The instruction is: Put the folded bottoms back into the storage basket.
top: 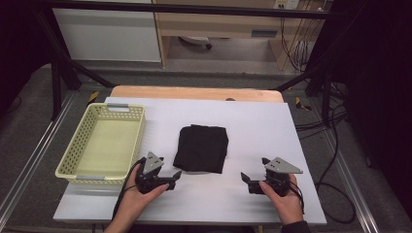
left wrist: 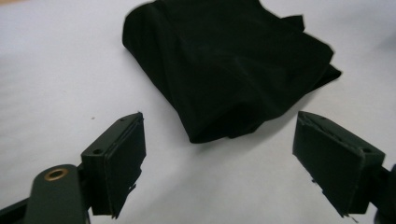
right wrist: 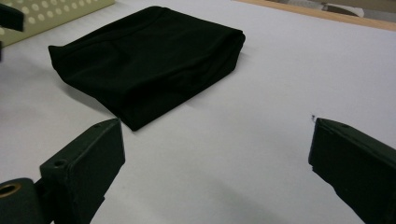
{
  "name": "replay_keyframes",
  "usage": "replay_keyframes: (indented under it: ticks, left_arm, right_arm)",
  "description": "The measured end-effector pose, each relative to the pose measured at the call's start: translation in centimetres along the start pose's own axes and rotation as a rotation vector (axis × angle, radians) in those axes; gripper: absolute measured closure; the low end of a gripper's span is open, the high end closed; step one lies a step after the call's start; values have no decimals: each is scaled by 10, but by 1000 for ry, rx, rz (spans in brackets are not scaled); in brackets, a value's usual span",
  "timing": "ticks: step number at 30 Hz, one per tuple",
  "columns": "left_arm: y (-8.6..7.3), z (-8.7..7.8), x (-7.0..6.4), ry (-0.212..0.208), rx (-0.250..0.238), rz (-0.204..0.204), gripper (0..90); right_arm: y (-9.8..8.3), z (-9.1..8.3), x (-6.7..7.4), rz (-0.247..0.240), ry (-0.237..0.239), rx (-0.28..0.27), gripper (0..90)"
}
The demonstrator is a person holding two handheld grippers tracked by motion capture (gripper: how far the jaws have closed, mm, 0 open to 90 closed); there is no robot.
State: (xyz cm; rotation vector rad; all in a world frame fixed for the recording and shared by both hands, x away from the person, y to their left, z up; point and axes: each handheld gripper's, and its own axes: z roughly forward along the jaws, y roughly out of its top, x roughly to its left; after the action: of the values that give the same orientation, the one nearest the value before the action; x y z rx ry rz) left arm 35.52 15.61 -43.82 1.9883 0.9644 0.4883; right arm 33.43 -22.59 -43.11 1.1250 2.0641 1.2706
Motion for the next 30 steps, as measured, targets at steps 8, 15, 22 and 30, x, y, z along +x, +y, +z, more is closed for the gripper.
replay_keyframes:
  ticks: [8,15,22,30]
  left_arm:
    - [6,40,4,-18,76,-21,195]
    - [11,55,-1,8,129,-9,190]
    - [14,59,-6,-11,106,6,476]
    - [15,59,-4,-44,92,-24,746]
  right_arm:
    - [0,-1,-1,15,12,2,38]
    - [-1,0,-4,36,27,2,37]
    - [3,0,0,39,40,-4,38]
    - [5,0,5,26,47,2,38]
